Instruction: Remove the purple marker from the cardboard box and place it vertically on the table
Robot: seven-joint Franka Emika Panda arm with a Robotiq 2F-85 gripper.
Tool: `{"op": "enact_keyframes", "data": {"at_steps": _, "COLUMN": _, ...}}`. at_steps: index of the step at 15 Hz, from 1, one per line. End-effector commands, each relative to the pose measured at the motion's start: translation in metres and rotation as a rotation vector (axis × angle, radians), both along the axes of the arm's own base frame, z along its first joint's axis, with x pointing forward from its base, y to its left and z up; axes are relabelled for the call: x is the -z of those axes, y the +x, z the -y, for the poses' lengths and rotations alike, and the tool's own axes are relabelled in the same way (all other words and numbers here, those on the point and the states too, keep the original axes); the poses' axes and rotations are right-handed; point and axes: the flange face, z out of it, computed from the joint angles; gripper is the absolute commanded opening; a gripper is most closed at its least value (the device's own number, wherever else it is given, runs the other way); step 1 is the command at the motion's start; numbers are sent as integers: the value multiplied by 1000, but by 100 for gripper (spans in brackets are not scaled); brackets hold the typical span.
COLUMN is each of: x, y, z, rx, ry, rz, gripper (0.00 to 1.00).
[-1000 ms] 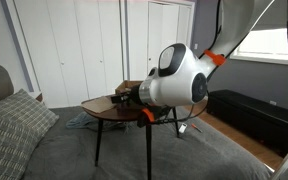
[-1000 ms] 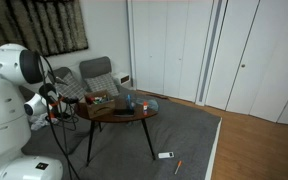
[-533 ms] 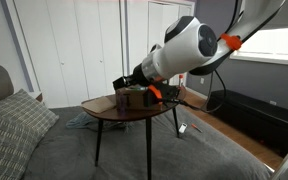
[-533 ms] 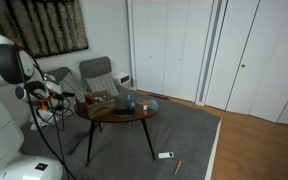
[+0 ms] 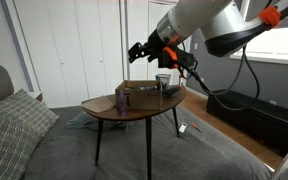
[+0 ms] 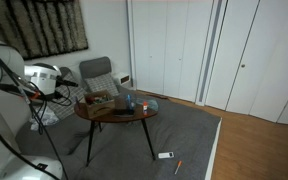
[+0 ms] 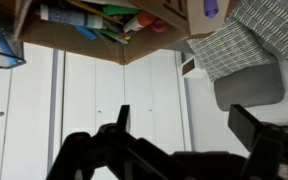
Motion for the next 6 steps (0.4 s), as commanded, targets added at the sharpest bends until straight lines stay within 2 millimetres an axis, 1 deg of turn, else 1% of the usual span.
{"op": "enact_keyframes", "data": {"at_steps": 1, "x": -25, "y": -12, "z": 46, "rx": 96, "ry": -11, "rz": -45, "gripper": 100}}
{"op": "enact_keyframes", "data": {"at_steps": 2, "x": -32, "y": -12, "z": 56, "rx": 109, "ry": -18, "rz": -53, "gripper": 100}}
{"op": "enact_keyframes", "data": {"at_steps": 3, "x": -41, "y": -11, "z": 64, "rx": 75, "ry": -5, "rz": -36, "gripper": 100}}
{"op": "enact_keyframes", "data": {"at_steps": 4, "x": -30, "y": 0, "z": 44, "rx": 84, "ry": -14, "rz": -41, "gripper": 100}}
{"op": "enact_keyframes", "data": {"at_steps": 6, "x": -41, "y": -3, "z": 57, "rx": 86, "ry": -15, "rz": -32, "gripper": 100}}
